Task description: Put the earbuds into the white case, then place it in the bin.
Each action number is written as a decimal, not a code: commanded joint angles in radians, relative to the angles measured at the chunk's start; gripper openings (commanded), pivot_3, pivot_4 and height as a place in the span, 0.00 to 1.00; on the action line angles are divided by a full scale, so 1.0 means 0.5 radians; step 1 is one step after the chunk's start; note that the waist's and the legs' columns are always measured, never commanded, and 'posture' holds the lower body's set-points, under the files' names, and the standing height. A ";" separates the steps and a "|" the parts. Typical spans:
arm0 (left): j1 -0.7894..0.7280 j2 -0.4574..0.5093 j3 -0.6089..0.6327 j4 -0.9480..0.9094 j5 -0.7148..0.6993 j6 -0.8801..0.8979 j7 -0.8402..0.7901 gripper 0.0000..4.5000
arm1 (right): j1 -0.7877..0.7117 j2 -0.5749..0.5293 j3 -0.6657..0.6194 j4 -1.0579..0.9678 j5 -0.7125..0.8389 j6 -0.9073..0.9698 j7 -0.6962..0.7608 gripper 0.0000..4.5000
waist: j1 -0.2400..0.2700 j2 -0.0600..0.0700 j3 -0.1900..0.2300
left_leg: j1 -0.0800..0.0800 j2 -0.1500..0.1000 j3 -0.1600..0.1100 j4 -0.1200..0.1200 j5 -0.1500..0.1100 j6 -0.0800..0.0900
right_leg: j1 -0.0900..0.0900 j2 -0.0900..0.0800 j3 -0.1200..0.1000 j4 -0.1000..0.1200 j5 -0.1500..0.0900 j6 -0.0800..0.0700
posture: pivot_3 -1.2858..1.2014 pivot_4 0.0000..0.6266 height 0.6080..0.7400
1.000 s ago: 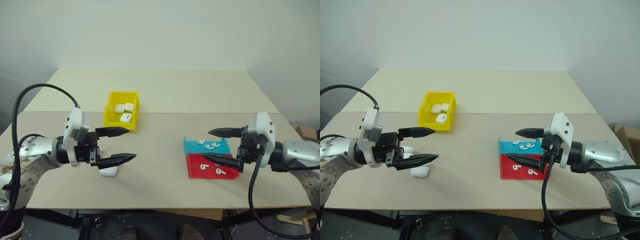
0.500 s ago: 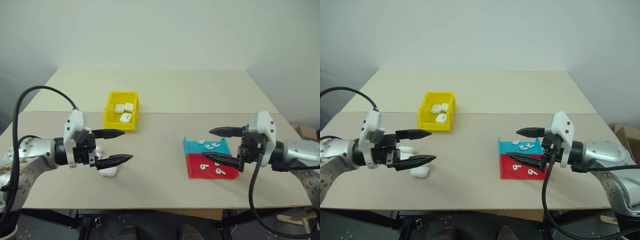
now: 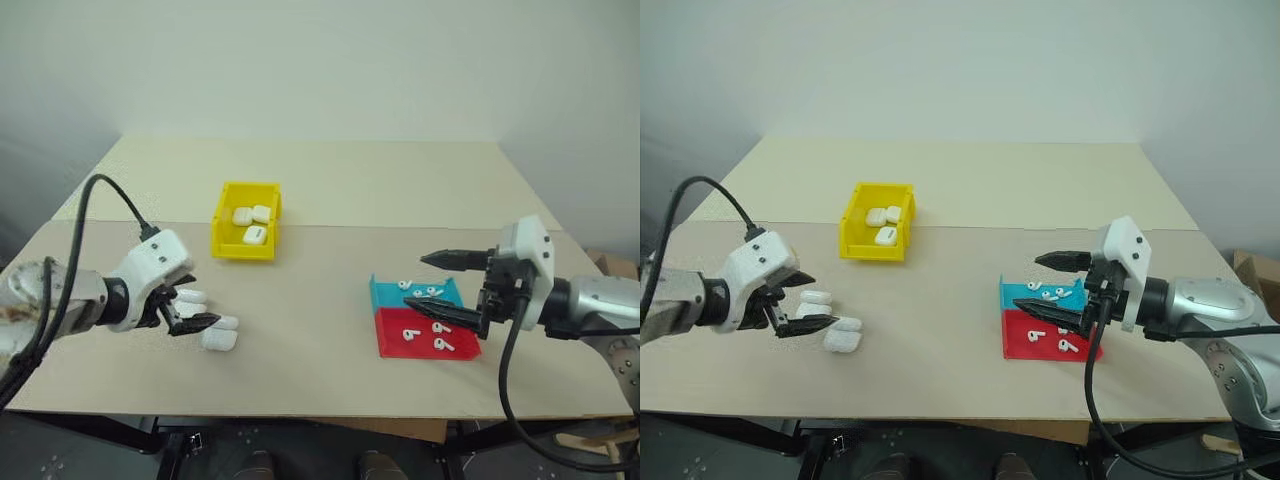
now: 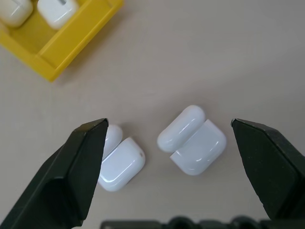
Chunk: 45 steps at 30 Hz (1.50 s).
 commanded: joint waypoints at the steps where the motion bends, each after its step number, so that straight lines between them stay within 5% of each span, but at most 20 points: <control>1: -0.186 -0.069 -0.086 0.038 0.040 0.376 0.198 1.00 | -0.001 -0.032 -0.085 -0.061 0.052 0.030 -0.032 1.00 | -0.004 0.000 0.000 | 0.000 0.000 0.000 0.000 0.000 0.000 | -0.001 0.000 0.000 0.000 0.000 0.000 | 0.52 0.24 1.00; 5: -0.513 -0.298 -0.163 0.191 0.055 0.858 0.465 1.00 | -0.020 -0.048 -0.095 -0.050 0.080 0.066 -0.032 1.00 | -0.001 -0.003 0.001 | -0.001 0.000 -0.006 0.001 0.000 0.000 | 0.000 0.004 -0.001 0.002 0.000 -0.001 | 0.52 0.24 1.00; 10: -0.664 -0.304 -0.494 0.229 0.104 0.893 0.804 1.00 | -0.046 -0.062 -0.054 -0.017 0.080 0.063 -0.023 1.00 | -0.005 -0.003 0.001 | -0.002 0.000 -0.010 0.001 0.000 0.000 | 0.000 0.005 -0.002 0.001 0.000 -0.001 | 0.52 0.24 1.00; 13: -0.678 -0.478 -0.327 0.308 -0.022 0.893 1.077 1.00 | -0.072 -0.063 -0.043 -0.005 0.094 0.073 -0.023 1.00 | -0.001 -0.003 0.001 | -0.003 0.000 -0.010 0.001 0.000 0.000 | 0.000 0.004 -0.002 0.001 0.000 -0.001 | 0.52 0.24 1.00; 22: -0.981 -0.251 -0.630 0.963 -1.108 0.893 1.904 1.00 | -0.087 -0.071 -0.029 0.016 0.088 0.056 -0.004 1.00 | -0.002 -0.004 0.001 | -0.004 0.000 -0.014 0.004 0.000 0.000 | 0.000 0.004 -0.004 0.003 0.000 -0.001 | 0.52 0.24 1.00; 30: -1.172 -0.273 -0.862 1.455 -1.916 0.893 2.614 1.00 | -0.088 -0.073 -0.038 0.009 0.089 0.054 -0.001 1.00 | 0.001 -0.004 0.001 | -0.004 0.000 -0.015 0.005 0.000 0.000 | 0.001 0.004 -0.006 0.003 0.001 -0.001 | 0.52 0.24 1.00; 45: -1.142 -0.566 -0.886 1.825 -2.483 0.714 3.504 1.00 | -0.089 -0.079 -0.058 -0.018 0.114 0.064 -0.011 1.00 | 0.004 -0.004 0.001 | -0.005 0.000 -0.015 0.005 0.001 -0.002 | 0.000 0.004 -0.006 0.003 0.001 -0.002 | 0.52 0.24 1.00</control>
